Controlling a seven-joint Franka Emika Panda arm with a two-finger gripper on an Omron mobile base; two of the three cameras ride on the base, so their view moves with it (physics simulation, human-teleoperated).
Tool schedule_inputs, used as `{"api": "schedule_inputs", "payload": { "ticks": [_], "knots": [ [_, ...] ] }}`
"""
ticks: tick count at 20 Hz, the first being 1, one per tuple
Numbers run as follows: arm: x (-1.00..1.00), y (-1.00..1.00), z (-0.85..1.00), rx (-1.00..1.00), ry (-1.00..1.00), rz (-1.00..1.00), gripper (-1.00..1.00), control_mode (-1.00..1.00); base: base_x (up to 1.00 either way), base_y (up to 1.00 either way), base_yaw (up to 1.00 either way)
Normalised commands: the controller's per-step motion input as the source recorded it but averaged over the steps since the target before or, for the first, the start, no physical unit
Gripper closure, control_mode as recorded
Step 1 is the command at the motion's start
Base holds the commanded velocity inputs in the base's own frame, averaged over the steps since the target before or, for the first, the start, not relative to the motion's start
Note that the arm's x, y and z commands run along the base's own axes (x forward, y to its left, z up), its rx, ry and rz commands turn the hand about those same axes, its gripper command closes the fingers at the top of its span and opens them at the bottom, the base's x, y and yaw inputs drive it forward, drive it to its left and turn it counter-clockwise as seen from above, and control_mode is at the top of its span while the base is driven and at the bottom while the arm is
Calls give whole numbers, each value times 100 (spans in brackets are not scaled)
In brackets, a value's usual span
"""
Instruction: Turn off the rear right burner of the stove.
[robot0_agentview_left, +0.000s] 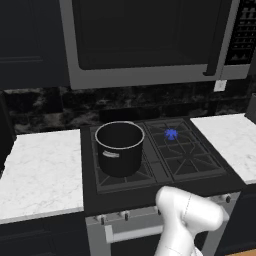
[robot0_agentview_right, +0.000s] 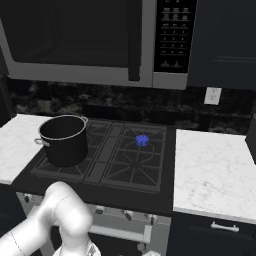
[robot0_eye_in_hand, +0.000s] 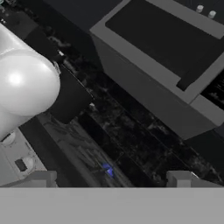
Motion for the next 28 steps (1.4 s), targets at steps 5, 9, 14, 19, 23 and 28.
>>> {"api": "schedule_inputs", "payload": {
  "ticks": [5, 9, 14, 19, 23, 28],
  "knots": [
    [47, 0, -25, -1, -13, 0, -100, -100, 0, 0, 0],
    [35, 0, -23, -1, -13, 0, -100, -100, 0, 0, 0],
    [23, 7, -31, -5, -5, 0, -100, -100, 0, 0, 0],
    [19, 14, -30, -6, 0, 0, -100, -100, 0, 0, 0],
    [36, 12, -24, -9, -6, 1, -100, -100, 0, 0, 0],
    [38, 11, -14, -9, -6, 0, -100, -100, 0, 0, 0]
  ]
}}
